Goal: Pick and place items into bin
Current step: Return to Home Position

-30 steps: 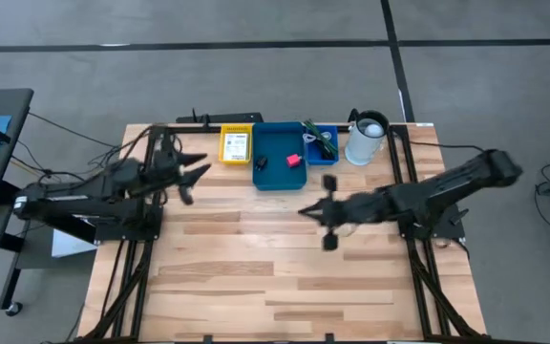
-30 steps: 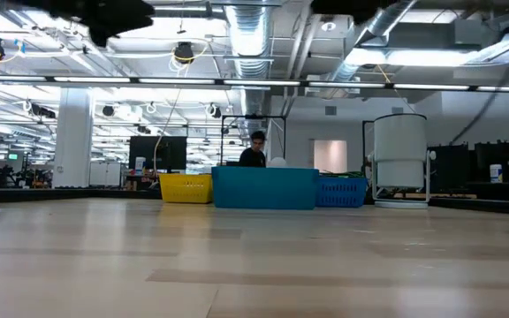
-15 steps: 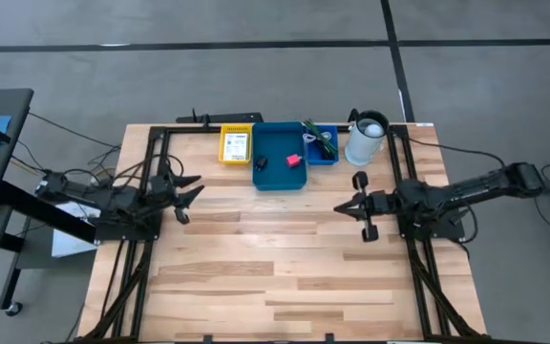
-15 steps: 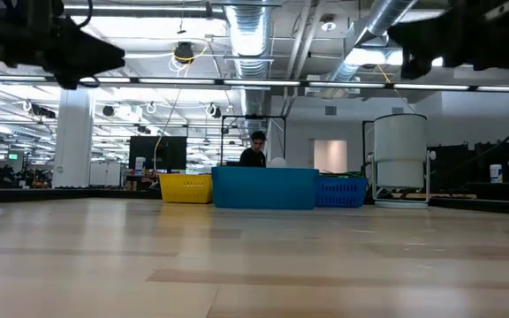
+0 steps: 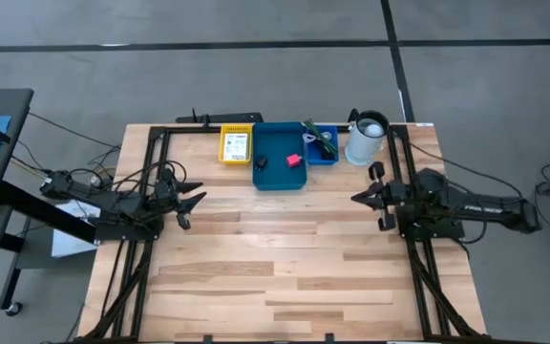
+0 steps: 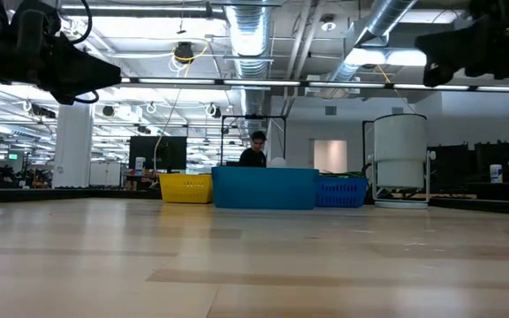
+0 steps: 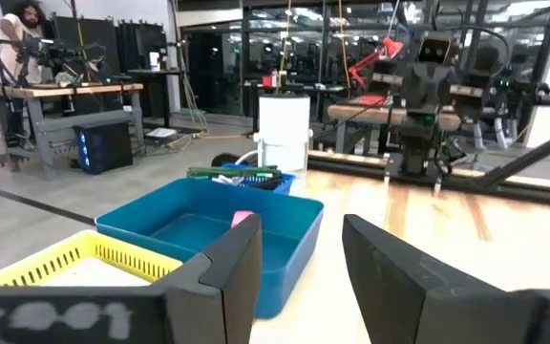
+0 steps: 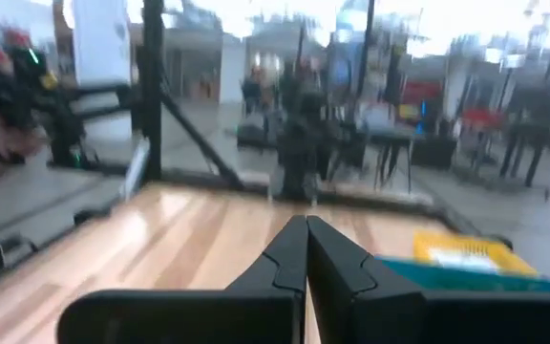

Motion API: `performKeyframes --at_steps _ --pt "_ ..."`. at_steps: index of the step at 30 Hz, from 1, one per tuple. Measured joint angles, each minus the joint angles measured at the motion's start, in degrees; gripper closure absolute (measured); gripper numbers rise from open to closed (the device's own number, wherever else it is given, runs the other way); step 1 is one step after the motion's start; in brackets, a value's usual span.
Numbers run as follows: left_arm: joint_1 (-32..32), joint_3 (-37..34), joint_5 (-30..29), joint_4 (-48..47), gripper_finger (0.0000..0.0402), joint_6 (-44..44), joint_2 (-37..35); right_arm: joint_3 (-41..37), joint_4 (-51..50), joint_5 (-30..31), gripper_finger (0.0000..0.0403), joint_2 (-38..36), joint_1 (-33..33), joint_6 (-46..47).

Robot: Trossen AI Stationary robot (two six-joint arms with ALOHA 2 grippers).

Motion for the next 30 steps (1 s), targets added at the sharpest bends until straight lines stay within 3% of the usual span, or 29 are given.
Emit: performKeyframes --at_steps 3,7,10,16,30 --pt "-0.01 -0.16 0.02 -0.2 0.0262 -0.06 0.04 -4.42 2.13 3.47 0.0403 -6.38 1.56 1.84" --pt "0.0 -0.16 -0.01 0.51 0.0262 -0.98 0.04 -6.65 -3.3 16.94 0.0403 -12.37 4.43 3.3" --pt "0.0 -0.16 0.02 1.23 0.0262 -1.56 0.02 -6.66 -5.26 23.18 0.0403 -13.08 6.28 4.94" --pt "-0.02 -0.16 0.17 1.14 0.0262 -1.57 0.02 -6.68 -5.99 23.91 0.0403 -13.02 8.69 12.35" --pt "-0.01 -0.01 0.25 -7.02 0.0262 -1.59 0.48 -6.7 -8.89 23.93 0.0403 -13.04 10.01 12.33"
